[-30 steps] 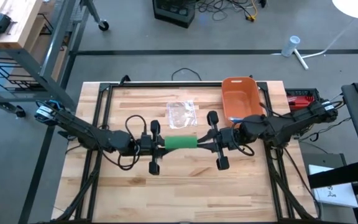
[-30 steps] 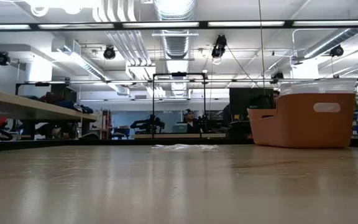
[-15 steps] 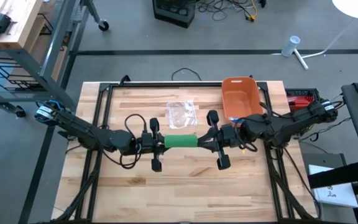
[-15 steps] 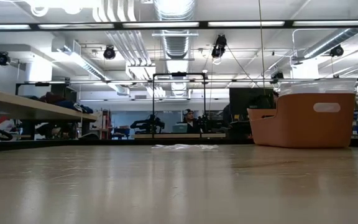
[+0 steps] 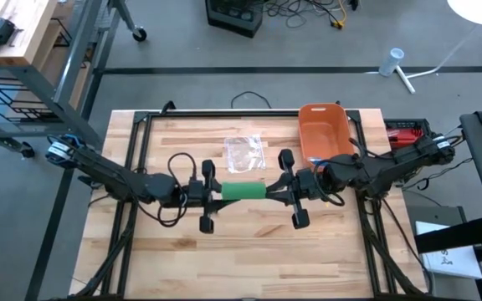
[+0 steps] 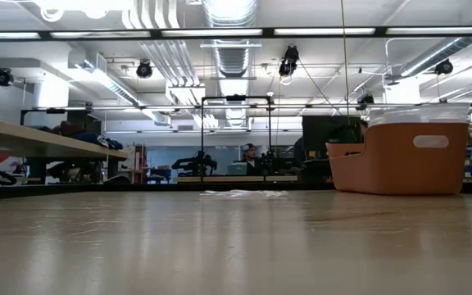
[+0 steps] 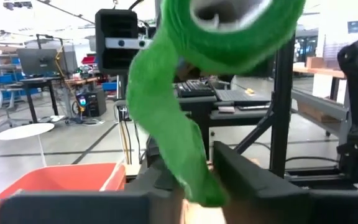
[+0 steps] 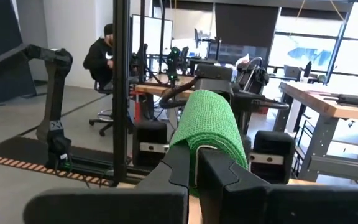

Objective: Roll bandage
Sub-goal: Roll the green bandage

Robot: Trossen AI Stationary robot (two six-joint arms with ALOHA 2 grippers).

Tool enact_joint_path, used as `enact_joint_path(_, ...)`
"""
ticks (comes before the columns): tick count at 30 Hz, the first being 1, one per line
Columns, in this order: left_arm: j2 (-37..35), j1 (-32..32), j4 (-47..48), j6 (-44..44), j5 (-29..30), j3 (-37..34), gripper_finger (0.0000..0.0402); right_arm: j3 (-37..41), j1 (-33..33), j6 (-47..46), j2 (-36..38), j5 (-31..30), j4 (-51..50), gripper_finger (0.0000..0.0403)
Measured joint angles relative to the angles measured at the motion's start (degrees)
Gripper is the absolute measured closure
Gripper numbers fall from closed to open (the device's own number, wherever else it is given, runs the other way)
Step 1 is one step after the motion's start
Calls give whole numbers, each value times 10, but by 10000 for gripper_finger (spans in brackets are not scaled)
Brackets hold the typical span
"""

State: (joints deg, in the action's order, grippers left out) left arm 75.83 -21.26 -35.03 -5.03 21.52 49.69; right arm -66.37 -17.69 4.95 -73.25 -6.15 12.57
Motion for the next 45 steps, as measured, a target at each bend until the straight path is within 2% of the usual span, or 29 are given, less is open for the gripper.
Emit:
enact_joint_path(6, -11, 6, -16, 25, 17, 0, 243, 0, 0, 12, 0, -1, -1, 400)
enact_joint_path(11, -2, 15, -14, 30, 20, 0, 221, 0, 0, 20, 0, -14, -1, 400)
enact_joint_path(15, 7, 19, -25, 28, 20, 0, 261, 0, 0, 24, 0, -14, -1, 400)
enact_joint_path(20, 8, 19, -41, 26, 20, 0, 375, 0, 1, 25, 0, -14, -1, 400)
enact_joint_path(21, 8, 19, -45, 26, 19, 0, 388, 0, 1, 25, 0, -14, -1, 400)
enact_joint_path(28, 13, 19, -43, 28, 19, -1, 399, 0, 1, 37, 0, -16, 9, 400)
enact_joint_path(34, 30, 19, -45, 52, 5, -1, 400, 1, 7, 115, 0, -60, 14, 400)
enact_joint_path(45, 30, 7, -41, 64, 1, -3, 401, 1, 20, 171, 4, -59, 0, 400)
